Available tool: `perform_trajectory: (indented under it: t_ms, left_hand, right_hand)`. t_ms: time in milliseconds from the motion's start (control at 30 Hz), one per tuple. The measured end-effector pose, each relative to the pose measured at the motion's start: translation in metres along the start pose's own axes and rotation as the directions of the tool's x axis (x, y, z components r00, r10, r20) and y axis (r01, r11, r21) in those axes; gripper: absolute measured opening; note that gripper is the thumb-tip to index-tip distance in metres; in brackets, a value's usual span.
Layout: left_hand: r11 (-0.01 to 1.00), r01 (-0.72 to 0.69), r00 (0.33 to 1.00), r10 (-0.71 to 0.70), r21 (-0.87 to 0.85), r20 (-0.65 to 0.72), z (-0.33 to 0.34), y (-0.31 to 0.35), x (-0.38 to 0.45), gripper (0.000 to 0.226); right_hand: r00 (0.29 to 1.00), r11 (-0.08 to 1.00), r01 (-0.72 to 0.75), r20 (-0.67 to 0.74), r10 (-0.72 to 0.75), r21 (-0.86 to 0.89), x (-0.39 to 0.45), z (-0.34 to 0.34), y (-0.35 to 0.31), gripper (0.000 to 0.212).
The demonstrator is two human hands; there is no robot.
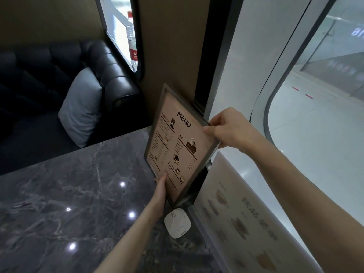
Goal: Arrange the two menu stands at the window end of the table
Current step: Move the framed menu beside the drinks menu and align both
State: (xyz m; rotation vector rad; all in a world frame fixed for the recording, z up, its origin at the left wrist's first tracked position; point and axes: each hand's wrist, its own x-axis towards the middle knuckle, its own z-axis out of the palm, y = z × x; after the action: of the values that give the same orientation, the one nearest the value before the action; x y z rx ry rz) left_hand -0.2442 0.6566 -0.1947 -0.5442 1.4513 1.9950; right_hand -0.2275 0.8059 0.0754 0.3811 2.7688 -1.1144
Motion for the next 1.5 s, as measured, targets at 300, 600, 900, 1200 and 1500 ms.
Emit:
perform_trajectory:
  t_ms: [300, 600, 900, 1200, 1500]
  left_hand:
    - [0.999, -0.005, 1.0, 0.004, 0.044, 0.018, -0.002, 0.0, 0.002, 0.078]
    - [0.982, 0.009, 1.0, -0.014, 0.189, 0.023, 0.008, 0.026, -0.027, 0.044]
    - [0.445, -0.287, 0.879, 0.475, 0.848, 0.049, 0.02, 0.004, -0.093, 0.03]
    - [0.151, -0.564, 0.694, 0.618, 0.812, 0.368, 0.031, -0.086, -0.139, 0.043]
    - [-0.256, -0.514, 0.839, 0.048, 0.819, 0.542, 0.029, -0.134, -0.126, 0.065]
  right_hand:
    - [1.0, 1.0, -0.011, -0.014, 0.011, 0.002, 0.001, -0.001, 0.001, 0.026]
    - [0.999, 1.0, -0.006, 0.051, 0.007, -0.012, -0.004, -0.003, -0.001, 0.024]
    - [0.99, 0.995, 0.049, 0.137, -0.037, -0.089, -0.05, -0.024, 0.011, 0.035]
    - [0.987, 0.969, 0.162, 0.035, -0.158, -0.188, -0.12, -0.017, 0.027, 0.044]
    - [0.939, 0.787, 0.125, -0.184, -0.291, -0.605, -0.137, 0.006, 0.047, 0.039]
